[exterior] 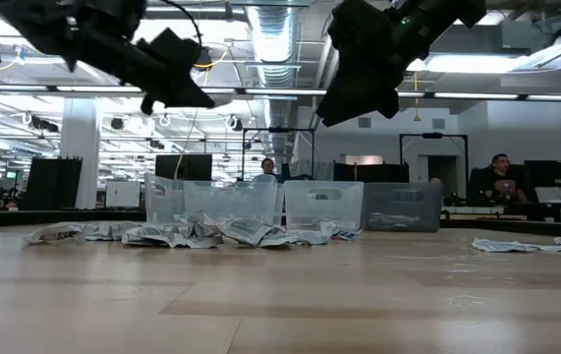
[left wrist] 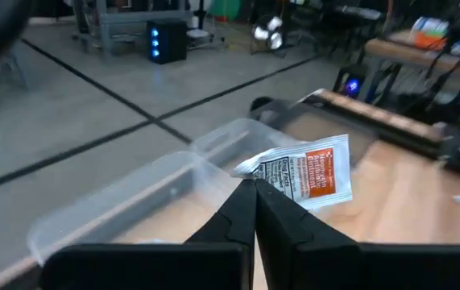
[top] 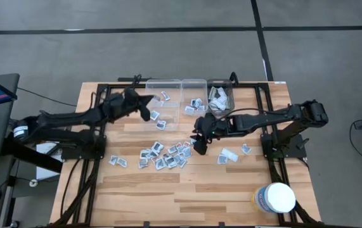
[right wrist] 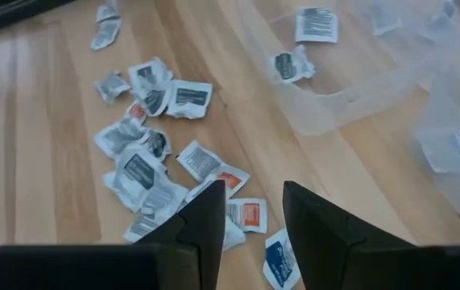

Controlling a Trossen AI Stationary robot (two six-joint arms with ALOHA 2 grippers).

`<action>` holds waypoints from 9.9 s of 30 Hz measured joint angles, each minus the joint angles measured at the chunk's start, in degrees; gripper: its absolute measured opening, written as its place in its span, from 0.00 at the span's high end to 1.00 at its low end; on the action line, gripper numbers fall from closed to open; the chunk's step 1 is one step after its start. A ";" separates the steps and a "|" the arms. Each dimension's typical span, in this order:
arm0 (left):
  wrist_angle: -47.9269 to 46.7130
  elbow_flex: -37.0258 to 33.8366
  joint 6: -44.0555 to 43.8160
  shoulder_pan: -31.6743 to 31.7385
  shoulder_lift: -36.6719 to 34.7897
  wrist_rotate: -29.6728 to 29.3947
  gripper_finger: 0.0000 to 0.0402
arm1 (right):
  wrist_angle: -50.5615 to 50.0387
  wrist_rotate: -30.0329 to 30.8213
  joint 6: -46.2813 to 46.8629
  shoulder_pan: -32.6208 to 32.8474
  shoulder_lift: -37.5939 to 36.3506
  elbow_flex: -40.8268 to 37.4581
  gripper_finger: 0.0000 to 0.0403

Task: Pick & Place First Aid Supplies
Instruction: Put the ointment pack into the top left transparent bin

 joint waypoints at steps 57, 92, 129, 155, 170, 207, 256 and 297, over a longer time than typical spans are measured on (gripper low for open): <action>1.61 7.66 7.38 15.48 12.46 20.41 0.77 | -0.22 12.07 6.72 4.62 0.02 -0.02 0.70; -37.54 1.70 3.70 -19.05 0.70 12.87 0.77 | 8.81 11.85 -14.30 -2.25 0.04 -0.04 0.70; -15.47 -0.95 21.53 -38.28 21.51 10.65 0.77 | -2.03 10.31 -16.65 2.76 0.04 -0.09 0.70; -14.94 -0.45 18.31 -37.58 27.61 13.63 0.98 | -3.21 10.46 -15.75 2.66 0.04 -0.09 0.70; -15.43 -0.77 12.89 -37.56 15.32 9.28 0.98 | -3.53 10.37 -20.59 2.66 0.04 -0.07 0.70; 24.14 -0.62 13.64 5.09 12.31 0.14 0.97 | 12.40 10.35 -18.16 -11.64 0.04 -0.04 0.70; 1.55 9.65 12.95 5.11 16.35 34.44 0.86 | 11.24 4.29 -19.69 -13.31 0.04 -0.04 0.70; 6.43 9.61 -5.97 -27.13 40.99 -0.16 0.66 | 0.55 4.93 -30.92 -0.95 0.04 -0.07 0.70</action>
